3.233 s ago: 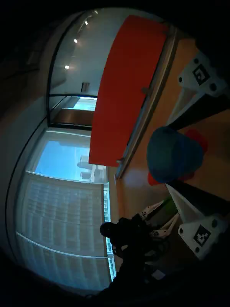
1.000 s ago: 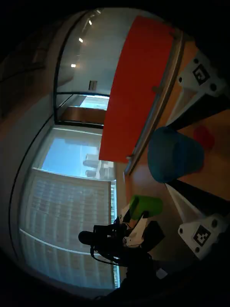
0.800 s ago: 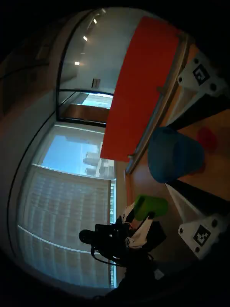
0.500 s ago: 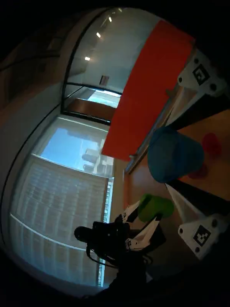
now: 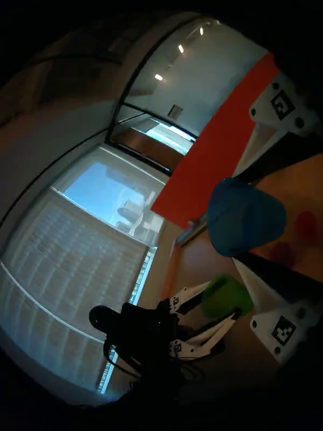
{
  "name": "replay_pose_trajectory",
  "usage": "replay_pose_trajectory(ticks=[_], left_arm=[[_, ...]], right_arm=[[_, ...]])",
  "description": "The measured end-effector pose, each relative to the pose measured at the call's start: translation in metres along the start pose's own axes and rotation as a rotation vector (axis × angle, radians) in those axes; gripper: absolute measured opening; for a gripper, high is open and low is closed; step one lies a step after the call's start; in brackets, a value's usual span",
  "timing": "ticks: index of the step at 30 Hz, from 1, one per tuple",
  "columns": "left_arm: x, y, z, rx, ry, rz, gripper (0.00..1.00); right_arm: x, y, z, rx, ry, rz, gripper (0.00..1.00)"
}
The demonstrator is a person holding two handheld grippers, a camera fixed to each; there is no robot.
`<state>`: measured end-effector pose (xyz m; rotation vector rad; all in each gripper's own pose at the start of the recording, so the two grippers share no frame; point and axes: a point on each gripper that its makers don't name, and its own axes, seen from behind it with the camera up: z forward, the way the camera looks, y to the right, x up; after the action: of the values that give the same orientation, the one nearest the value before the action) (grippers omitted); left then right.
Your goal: Pour water
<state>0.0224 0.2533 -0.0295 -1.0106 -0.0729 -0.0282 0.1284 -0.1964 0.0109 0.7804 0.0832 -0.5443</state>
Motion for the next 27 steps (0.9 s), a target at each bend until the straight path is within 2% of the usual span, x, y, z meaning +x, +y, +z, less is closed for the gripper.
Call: replay_pose_trajectory(ticks=[15,27], left_arm=[[0.001,0.011,0.005,-0.021,0.006,0.020,0.88],[0.006,0.019,0.010,-0.037,0.017,0.028,0.88]], right_arm=[[0.023,0.002,0.004,-0.013,0.012,-0.202,0.90],[0.033,0.008,0.012,-0.031,-0.009,-0.372,0.90]])
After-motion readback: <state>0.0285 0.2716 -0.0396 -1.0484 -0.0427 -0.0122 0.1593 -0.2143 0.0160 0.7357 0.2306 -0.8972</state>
